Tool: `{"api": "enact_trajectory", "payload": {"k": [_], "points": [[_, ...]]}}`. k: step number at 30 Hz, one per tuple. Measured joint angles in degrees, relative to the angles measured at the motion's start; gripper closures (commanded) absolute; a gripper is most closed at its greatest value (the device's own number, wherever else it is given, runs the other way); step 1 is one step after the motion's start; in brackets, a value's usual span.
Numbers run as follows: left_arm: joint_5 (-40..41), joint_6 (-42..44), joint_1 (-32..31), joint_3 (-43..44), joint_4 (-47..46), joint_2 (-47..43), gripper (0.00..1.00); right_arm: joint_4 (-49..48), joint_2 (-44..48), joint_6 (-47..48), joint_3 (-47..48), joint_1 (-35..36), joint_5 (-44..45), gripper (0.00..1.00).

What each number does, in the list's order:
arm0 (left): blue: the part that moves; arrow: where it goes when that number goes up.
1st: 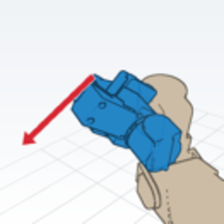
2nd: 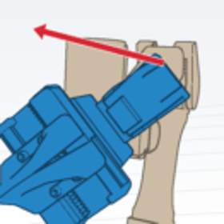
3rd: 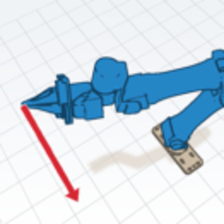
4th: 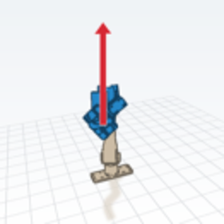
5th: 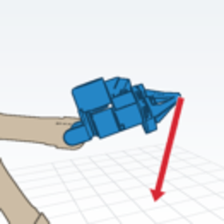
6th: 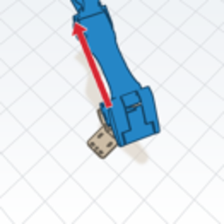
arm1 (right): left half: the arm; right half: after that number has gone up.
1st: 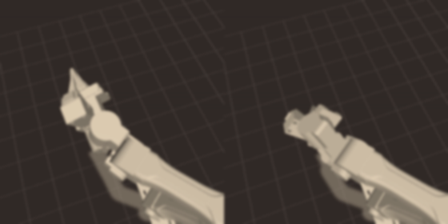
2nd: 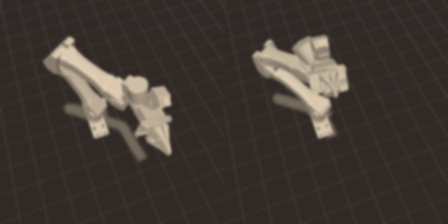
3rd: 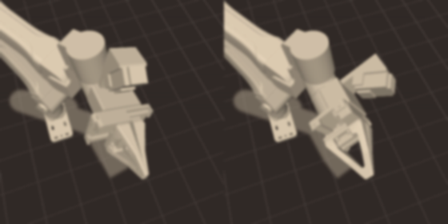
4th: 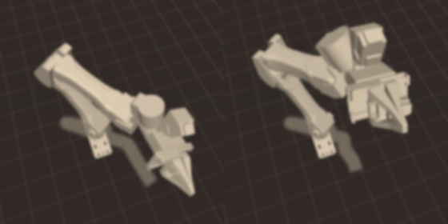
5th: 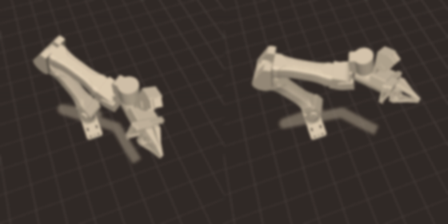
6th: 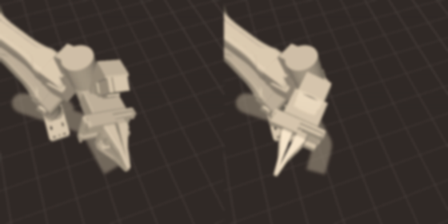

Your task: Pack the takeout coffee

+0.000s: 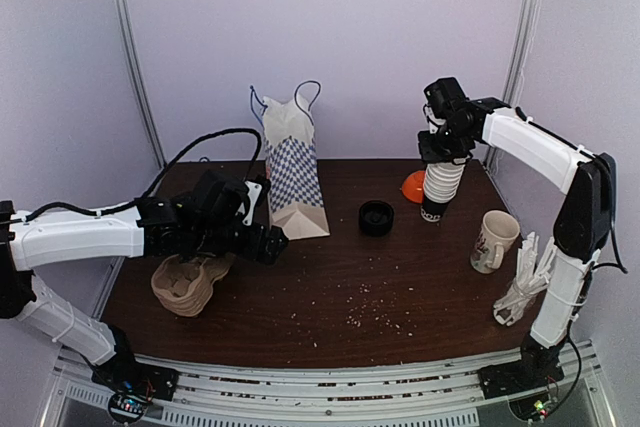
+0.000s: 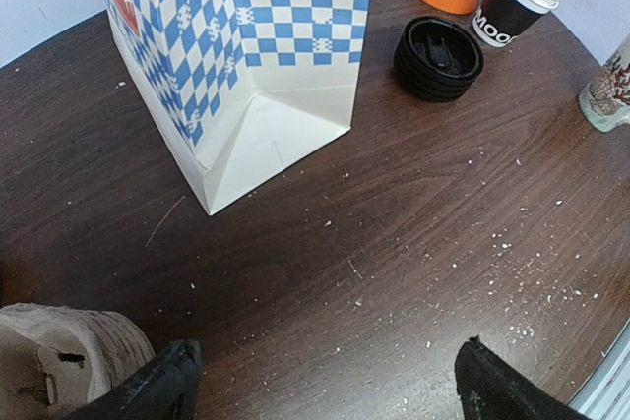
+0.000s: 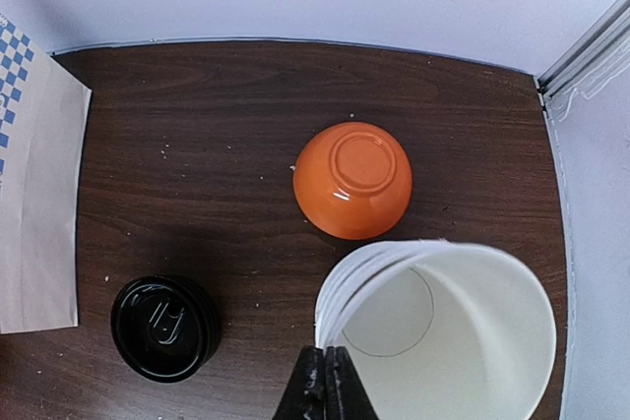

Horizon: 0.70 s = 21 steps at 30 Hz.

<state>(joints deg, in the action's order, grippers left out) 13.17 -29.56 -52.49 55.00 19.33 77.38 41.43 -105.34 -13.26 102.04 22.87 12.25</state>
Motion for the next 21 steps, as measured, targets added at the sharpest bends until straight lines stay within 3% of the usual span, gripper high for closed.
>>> {"api": "enact_trajectory", "payload": {"k": [21], "points": [[-0.28, -0.35, 0.0, 0.0, 0.0, 0.0, 0.08, 2.56, 0.13, 0.87, 1.68, -0.15, 1.14, 1.0]]}}
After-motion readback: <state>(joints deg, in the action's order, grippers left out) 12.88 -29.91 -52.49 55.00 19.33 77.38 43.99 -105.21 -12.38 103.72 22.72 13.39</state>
